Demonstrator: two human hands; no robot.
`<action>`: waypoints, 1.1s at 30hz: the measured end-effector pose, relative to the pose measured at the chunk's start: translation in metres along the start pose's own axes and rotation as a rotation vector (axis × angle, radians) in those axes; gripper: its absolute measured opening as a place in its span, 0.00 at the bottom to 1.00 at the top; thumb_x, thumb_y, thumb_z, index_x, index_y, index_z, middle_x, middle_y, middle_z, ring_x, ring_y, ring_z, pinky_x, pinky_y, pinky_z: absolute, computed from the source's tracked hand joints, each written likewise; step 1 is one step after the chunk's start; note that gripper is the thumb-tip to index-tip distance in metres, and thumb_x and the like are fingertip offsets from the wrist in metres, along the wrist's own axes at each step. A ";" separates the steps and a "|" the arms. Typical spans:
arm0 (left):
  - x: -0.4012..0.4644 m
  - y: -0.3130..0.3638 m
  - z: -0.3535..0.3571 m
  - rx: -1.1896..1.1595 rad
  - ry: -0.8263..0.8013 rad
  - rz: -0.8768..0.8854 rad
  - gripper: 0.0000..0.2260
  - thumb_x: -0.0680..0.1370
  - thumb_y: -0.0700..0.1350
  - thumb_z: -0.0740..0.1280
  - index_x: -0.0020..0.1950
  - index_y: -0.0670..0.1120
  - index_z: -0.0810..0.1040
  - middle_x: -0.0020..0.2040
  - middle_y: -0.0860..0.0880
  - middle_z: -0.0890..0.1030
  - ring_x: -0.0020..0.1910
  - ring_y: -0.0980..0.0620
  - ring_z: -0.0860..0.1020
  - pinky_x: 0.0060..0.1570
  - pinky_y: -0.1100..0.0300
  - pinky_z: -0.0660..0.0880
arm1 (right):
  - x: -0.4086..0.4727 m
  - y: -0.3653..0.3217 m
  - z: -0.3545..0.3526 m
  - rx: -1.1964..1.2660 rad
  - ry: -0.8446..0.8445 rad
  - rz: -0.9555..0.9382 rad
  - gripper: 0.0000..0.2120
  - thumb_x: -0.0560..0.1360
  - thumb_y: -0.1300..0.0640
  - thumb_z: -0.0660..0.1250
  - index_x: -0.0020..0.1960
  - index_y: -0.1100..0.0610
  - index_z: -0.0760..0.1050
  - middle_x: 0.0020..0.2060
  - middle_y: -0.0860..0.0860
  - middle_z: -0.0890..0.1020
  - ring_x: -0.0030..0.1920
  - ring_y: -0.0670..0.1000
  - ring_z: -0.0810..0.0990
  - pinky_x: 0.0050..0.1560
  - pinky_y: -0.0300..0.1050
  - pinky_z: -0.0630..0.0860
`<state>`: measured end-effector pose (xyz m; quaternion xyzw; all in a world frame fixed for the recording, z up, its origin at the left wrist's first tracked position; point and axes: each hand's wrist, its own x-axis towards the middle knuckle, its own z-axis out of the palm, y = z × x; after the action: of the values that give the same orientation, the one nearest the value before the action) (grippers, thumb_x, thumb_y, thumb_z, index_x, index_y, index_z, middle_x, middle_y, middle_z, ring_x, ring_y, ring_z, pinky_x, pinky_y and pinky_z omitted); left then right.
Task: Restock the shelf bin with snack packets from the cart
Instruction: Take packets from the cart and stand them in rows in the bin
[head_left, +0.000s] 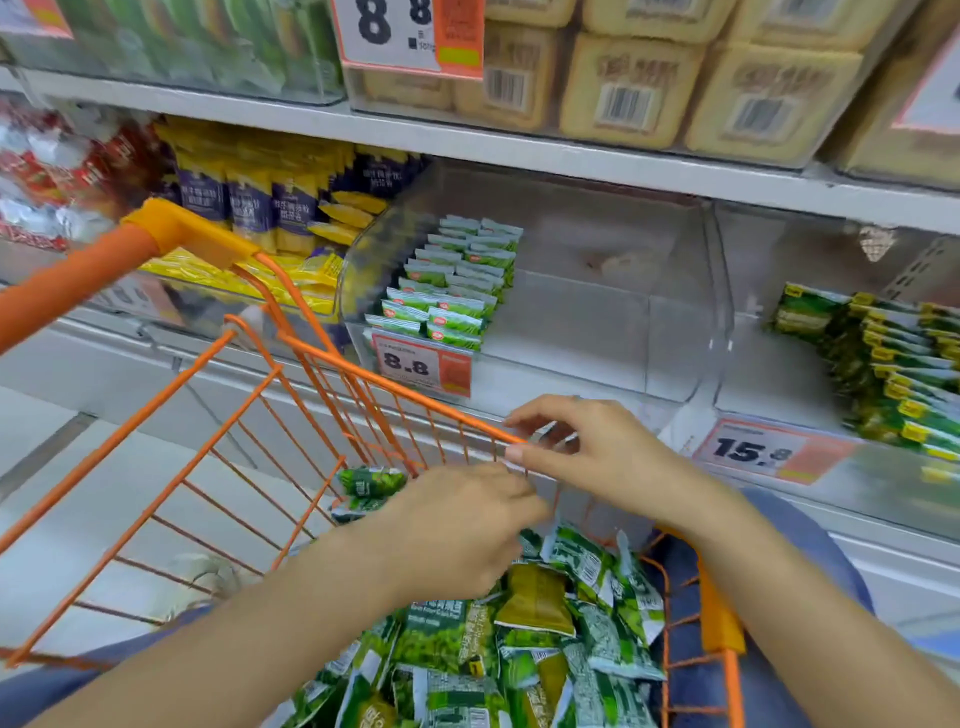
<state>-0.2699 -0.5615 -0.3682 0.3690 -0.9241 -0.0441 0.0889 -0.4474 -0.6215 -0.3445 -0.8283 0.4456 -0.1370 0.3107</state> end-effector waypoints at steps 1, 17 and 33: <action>0.005 0.004 0.012 0.029 -0.178 0.004 0.17 0.78 0.46 0.63 0.67 0.49 0.72 0.59 0.48 0.78 0.57 0.46 0.76 0.47 0.49 0.78 | 0.000 0.002 0.003 -0.044 -0.033 0.008 0.12 0.75 0.42 0.66 0.55 0.46 0.78 0.45 0.41 0.81 0.45 0.43 0.79 0.49 0.42 0.76; 0.008 -0.007 -0.049 -0.841 0.289 -0.457 0.06 0.76 0.47 0.68 0.44 0.46 0.78 0.33 0.58 0.79 0.33 0.64 0.76 0.38 0.72 0.69 | -0.013 -0.004 -0.005 0.683 0.187 -0.056 0.19 0.74 0.40 0.57 0.52 0.49 0.80 0.43 0.47 0.85 0.45 0.45 0.83 0.48 0.37 0.76; -0.022 -0.073 -0.046 -0.088 0.508 -0.561 0.20 0.80 0.58 0.52 0.53 0.49 0.80 0.47 0.55 0.79 0.50 0.55 0.73 0.47 0.61 0.68 | 0.037 -0.051 -0.034 0.422 0.216 0.029 0.11 0.68 0.58 0.76 0.48 0.50 0.79 0.43 0.49 0.85 0.46 0.51 0.83 0.52 0.53 0.79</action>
<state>-0.1957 -0.5995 -0.3364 0.6026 -0.7329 -0.0135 0.3155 -0.4106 -0.6440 -0.2877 -0.7190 0.4496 -0.3107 0.4294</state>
